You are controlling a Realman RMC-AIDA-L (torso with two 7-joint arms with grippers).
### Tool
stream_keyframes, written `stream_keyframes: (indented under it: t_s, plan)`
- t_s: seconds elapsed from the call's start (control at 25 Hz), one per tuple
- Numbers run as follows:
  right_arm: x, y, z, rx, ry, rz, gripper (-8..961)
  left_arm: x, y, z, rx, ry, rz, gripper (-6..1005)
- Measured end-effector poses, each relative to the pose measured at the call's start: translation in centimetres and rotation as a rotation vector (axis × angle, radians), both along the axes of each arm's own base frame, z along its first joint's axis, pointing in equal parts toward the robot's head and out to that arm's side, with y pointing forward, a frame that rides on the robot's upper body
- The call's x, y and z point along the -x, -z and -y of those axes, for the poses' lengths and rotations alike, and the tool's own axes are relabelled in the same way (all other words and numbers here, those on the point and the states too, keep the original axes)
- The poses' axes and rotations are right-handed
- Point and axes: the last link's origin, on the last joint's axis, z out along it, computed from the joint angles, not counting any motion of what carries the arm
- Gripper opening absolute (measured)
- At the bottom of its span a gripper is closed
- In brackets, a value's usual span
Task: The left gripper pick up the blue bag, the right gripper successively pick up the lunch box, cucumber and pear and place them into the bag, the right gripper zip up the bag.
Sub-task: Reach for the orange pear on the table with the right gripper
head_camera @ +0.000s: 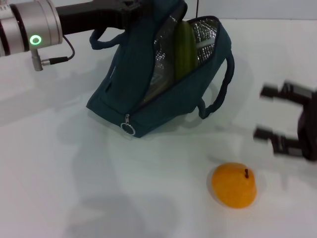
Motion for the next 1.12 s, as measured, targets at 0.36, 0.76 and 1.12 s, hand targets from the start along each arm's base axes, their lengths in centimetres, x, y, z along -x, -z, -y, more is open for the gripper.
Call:
stream_keyframes:
  t_s: [0.36, 0.76, 1.12]
  plan:
    - [-3.3, 2.2, 2.7, 0.155, 0.077, 0.111, 745, -0.4, 0.5, 0.0, 0.008, 0.006, -0.003, 45]
    - [-4.0, 3.2, 3.1, 0.179, 0.109, 0.144, 671, -0.2, 0.6, 0.1, 0.011, 0.001, 0.002, 45]
    - [-3.7, 4.6, 2.6, 0.194, 0.103, 0.190, 502, -0.3, 0.6, 0.0, 0.010, 0.002, 0.002, 45]
